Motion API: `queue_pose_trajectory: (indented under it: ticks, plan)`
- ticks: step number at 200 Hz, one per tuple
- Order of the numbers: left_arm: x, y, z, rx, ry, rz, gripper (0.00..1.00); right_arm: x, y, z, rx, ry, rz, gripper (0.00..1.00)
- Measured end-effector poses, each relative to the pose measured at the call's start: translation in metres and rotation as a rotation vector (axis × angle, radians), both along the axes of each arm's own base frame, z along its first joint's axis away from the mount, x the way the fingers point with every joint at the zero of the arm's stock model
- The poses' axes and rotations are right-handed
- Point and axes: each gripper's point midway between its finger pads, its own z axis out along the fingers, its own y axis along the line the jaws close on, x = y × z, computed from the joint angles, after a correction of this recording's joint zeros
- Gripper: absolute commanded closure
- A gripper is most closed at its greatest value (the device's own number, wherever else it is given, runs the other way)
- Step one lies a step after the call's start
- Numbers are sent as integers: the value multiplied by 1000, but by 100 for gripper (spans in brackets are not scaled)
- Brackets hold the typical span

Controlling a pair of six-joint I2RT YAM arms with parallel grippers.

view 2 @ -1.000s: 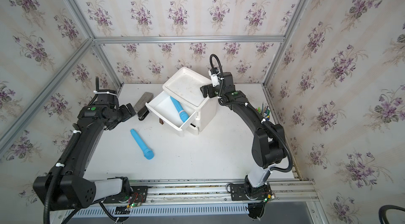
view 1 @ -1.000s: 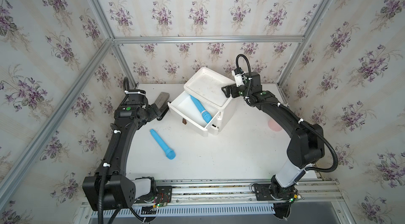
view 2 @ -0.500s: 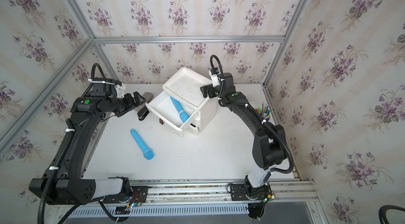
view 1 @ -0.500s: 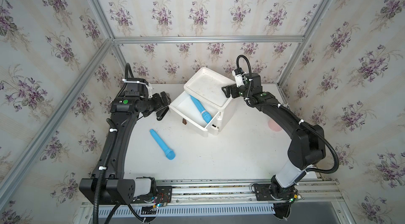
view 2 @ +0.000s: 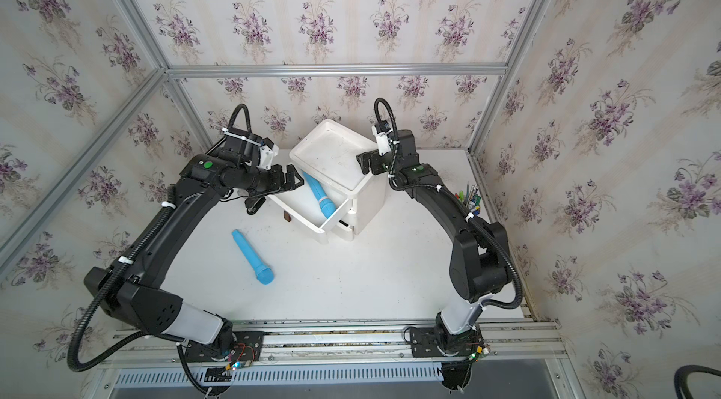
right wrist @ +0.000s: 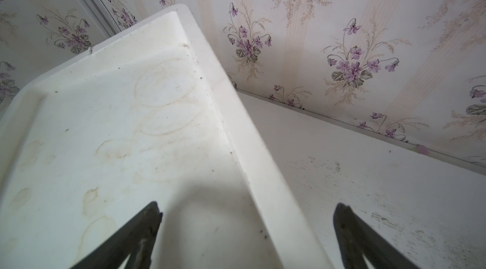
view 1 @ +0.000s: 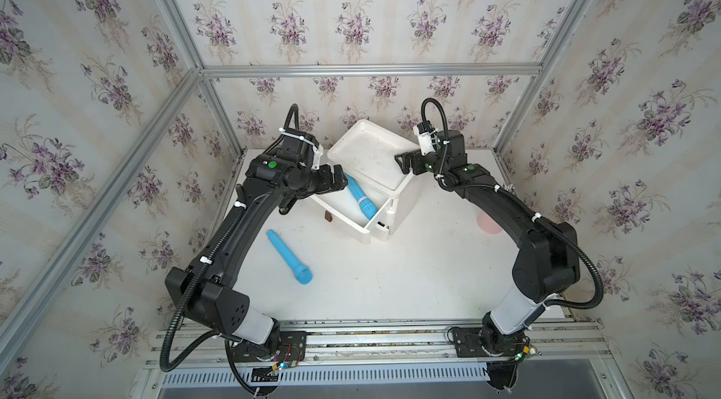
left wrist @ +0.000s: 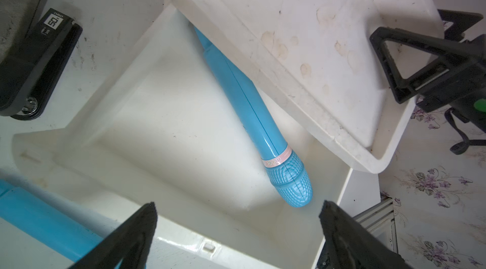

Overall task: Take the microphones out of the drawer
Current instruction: Pick up the microphone from the drawer.

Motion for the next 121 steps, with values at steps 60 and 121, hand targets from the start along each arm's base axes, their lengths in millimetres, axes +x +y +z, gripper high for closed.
queue_pose_trajectory:
  ticks: [60, 121]
  plan:
    - [8, -28, -22, 62, 38, -9, 25, 0, 0, -2, -1, 3, 0, 0]
    - [12, -37, -43, 114, 73, 26, 25, 0, 0, -2, -1, 3, 1, 0]
